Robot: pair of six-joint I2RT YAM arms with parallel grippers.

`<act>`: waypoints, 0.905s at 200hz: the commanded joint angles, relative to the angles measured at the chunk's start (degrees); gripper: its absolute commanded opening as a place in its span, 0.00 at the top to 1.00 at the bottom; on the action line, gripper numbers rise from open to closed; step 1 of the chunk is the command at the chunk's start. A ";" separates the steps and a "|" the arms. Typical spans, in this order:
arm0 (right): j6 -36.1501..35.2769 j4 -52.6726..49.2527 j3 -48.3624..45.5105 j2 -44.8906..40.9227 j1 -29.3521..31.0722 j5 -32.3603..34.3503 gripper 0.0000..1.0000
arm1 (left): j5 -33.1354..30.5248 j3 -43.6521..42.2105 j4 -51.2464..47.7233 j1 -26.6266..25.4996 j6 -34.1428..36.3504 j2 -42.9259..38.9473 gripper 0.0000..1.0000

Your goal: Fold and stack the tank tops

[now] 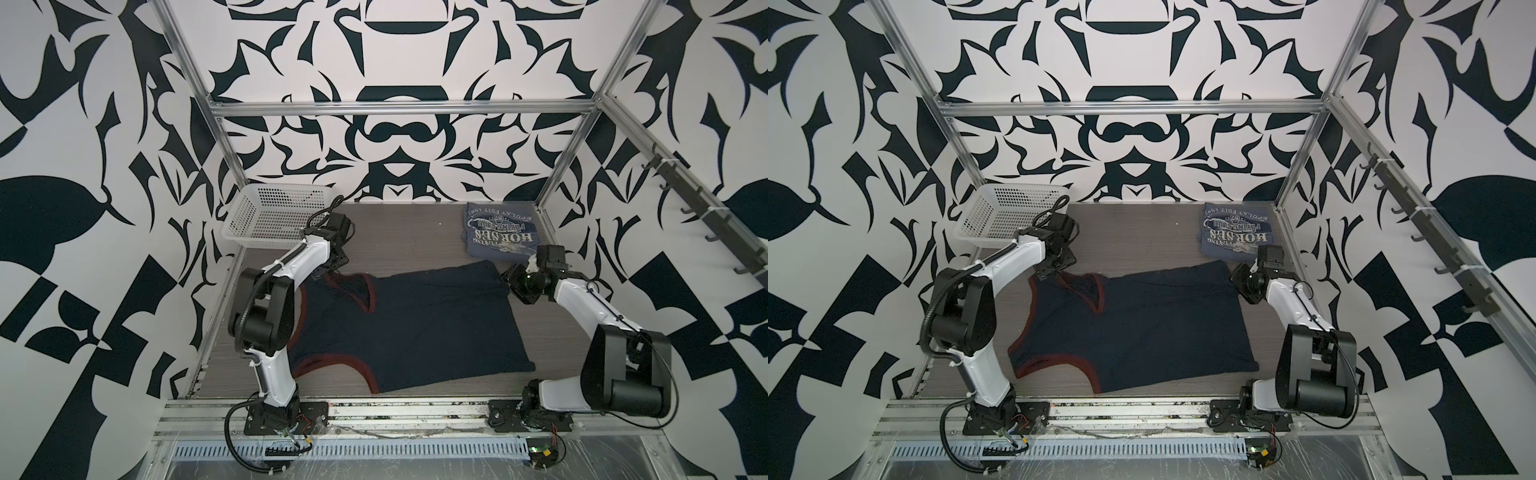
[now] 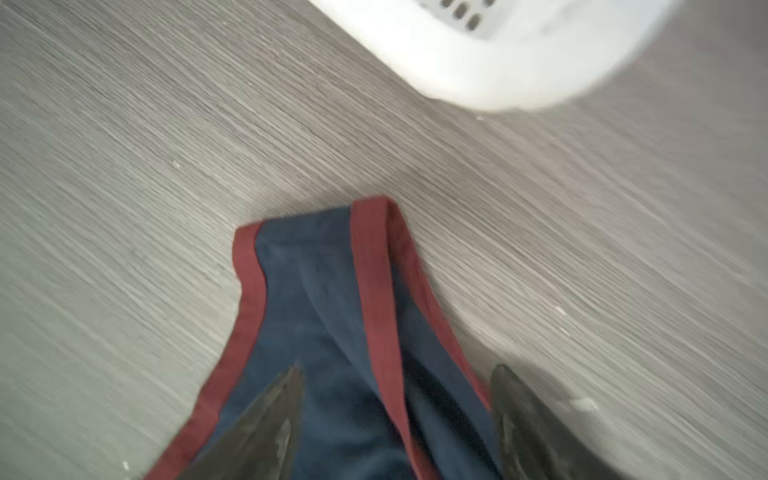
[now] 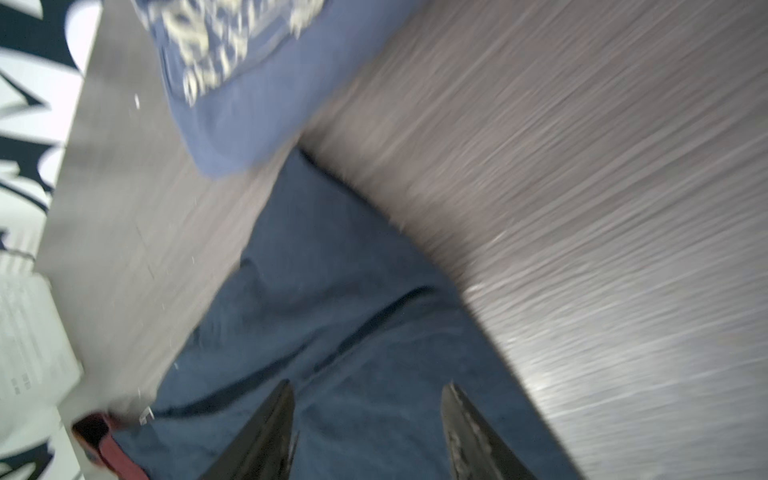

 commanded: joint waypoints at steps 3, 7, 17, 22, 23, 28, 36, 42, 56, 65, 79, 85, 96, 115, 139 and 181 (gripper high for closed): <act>-0.39 1.21 -1.24 -0.46 0.77 -1.00 0.38 | -5.22 3.15 -7.21 0.58 0.73 3.40 0.26; -0.41 1.26 -1.33 -0.34 0.84 -1.08 0.38 | -5.57 3.43 -7.28 0.58 0.72 3.87 0.26; -0.46 1.35 -1.43 -0.01 0.85 -1.18 0.38 | -6.48 4.14 -7.61 0.67 0.77 5.10 0.27; -0.54 1.40 -1.43 -0.02 0.85 -1.18 0.38 | -6.83 4.46 -7.79 0.71 0.73 5.69 0.28; -0.59 1.37 -1.43 0.01 0.85 -1.14 0.38 | -6.86 4.56 -7.81 0.73 0.73 5.83 0.28; -0.63 1.41 -1.54 0.12 0.84 -1.09 0.38 | -7.19 4.79 -7.96 0.80 0.75 6.42 0.29; -0.72 1.41 -1.52 0.11 0.84 -1.01 0.38 | -7.43 5.16 -8.23 1.00 0.72 7.25 0.30; -0.81 1.35 -1.62 0.12 0.85 -1.04 0.38 | -7.68 5.27 -8.30 1.04 0.77 7.76 0.32; -0.86 1.39 -1.67 0.21 0.85 -0.92 0.38 | -8.01 5.07 -8.14 1.32 0.74 8.27 0.37; -0.91 1.36 -1.69 0.24 0.84 -0.75 0.38 | -8.16 4.54 -7.57 1.36 0.72 8.17 0.40; -1.07 1.26 -1.78 0.30 0.85 -0.61 0.38 | -7.99 3.71 -6.94 1.53 0.82 7.82 0.42; -1.07 1.18 -1.78 0.23 0.84 -0.65 0.38 | -8.02 3.40 -6.92 1.62 0.81 7.74 0.45; -1.17 1.17 -1.93 0.20 0.84 -0.50 0.38 | -8.11 2.60 -6.82 1.79 0.65 7.22 0.49; -1.40 1.17 -2.07 0.34 0.85 -0.17 0.38 | -8.53 -0.42 -4.95 1.83 0.08 4.45 0.55; -1.42 0.91 -1.96 0.70 0.84 -0.06 0.38 | -8.48 -5.00 -1.66 1.96 -0.15 -0.13 0.60; -1.69 0.78 -2.05 0.63 0.90 0.53 0.38 | -7.67 -14.49 3.95 2.15 -0.94 -8.47 0.65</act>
